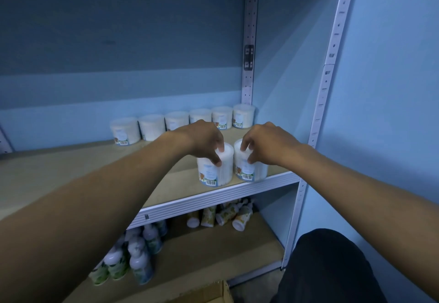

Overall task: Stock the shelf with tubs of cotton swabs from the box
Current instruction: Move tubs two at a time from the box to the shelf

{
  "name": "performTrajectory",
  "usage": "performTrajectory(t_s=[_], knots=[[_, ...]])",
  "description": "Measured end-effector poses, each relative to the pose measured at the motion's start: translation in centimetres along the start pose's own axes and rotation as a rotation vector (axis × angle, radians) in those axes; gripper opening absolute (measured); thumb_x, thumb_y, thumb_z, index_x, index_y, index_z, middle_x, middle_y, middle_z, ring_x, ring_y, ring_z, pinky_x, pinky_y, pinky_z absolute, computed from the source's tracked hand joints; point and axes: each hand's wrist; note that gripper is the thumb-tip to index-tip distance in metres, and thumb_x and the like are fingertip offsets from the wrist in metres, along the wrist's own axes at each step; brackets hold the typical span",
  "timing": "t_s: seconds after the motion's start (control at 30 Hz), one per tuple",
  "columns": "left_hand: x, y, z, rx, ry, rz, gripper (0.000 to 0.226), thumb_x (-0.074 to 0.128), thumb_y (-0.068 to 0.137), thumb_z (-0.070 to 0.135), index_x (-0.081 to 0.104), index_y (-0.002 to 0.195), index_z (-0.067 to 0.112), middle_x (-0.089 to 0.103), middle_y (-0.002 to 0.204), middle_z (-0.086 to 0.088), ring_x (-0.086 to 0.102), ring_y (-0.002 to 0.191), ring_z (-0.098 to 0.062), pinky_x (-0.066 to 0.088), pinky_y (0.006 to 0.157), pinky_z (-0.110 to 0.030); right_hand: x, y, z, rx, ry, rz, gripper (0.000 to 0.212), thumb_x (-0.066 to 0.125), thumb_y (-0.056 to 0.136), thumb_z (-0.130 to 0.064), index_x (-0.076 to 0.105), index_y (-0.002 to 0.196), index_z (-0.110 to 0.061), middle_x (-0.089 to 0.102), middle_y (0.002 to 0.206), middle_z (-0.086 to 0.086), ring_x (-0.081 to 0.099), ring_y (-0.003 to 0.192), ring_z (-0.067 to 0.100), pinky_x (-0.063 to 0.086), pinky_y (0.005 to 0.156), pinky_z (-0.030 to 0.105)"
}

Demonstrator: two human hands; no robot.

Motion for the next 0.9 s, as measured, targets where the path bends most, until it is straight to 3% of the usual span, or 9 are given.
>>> performTrajectory(t_s=[0.13, 0.43, 0.67, 0.9], knots=[[0.5, 0.3, -0.1, 0.002, -0.015, 0.043, 0.036, 0.083, 0.073, 0.041, 0.072, 0.104, 0.028, 0.069, 0.111, 0.008, 0.059, 0.105, -0.013, 0.051, 0.09, -0.033, 1.0, -0.3, 0.0, -0.02, -0.02, 0.1, 0.032, 0.074, 0.083, -0.01, 0.074, 0.104, -0.033, 0.065, 0.114, 0.001, 0.061, 0.104, 0.025, 0.047, 0.076, 0.033], [1.4, 1.8, -0.6, -0.009, -0.069, 0.114, 0.041, 0.084, 0.072, 0.04, 0.075, 0.11, 0.027, 0.069, 0.115, 0.007, 0.06, 0.105, -0.015, 0.05, 0.086, -0.03, 1.6, 0.9, 0.3, 0.011, -0.009, 0.148, 0.032, 0.073, 0.083, -0.005, 0.075, 0.103, -0.03, 0.067, 0.112, 0.005, 0.063, 0.101, 0.027, 0.047, 0.077, 0.032], [2.2, 5.4, -1.0, -0.03, -0.069, 0.14, 0.042, 0.085, 0.071, 0.038, 0.074, 0.11, 0.027, 0.07, 0.113, 0.005, 0.06, 0.107, -0.017, 0.052, 0.092, -0.037, 2.2, 4.1, 2.2, 0.041, 0.009, 0.146, 0.033, 0.072, 0.082, -0.003, 0.075, 0.098, -0.031, 0.065, 0.111, 0.005, 0.062, 0.102, 0.027, 0.045, 0.077, 0.03], [2.6, 9.5, -1.2, -0.042, -0.063, 0.156, 0.044, 0.083, 0.075, 0.034, 0.072, 0.117, 0.025, 0.067, 0.119, -0.001, 0.059, 0.11, -0.022, 0.048, 0.084, -0.029, 2.8, 7.9, 4.3, 0.057, 0.031, 0.142, 0.035, 0.072, 0.081, 0.0, 0.078, 0.097, -0.03, 0.066, 0.114, 0.007, 0.063, 0.102, 0.029, 0.043, 0.077, 0.028]])
Point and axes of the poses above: each hand's wrist, its own y-axis towards the middle knuckle, its own x-axis out of the palm, z = x × y
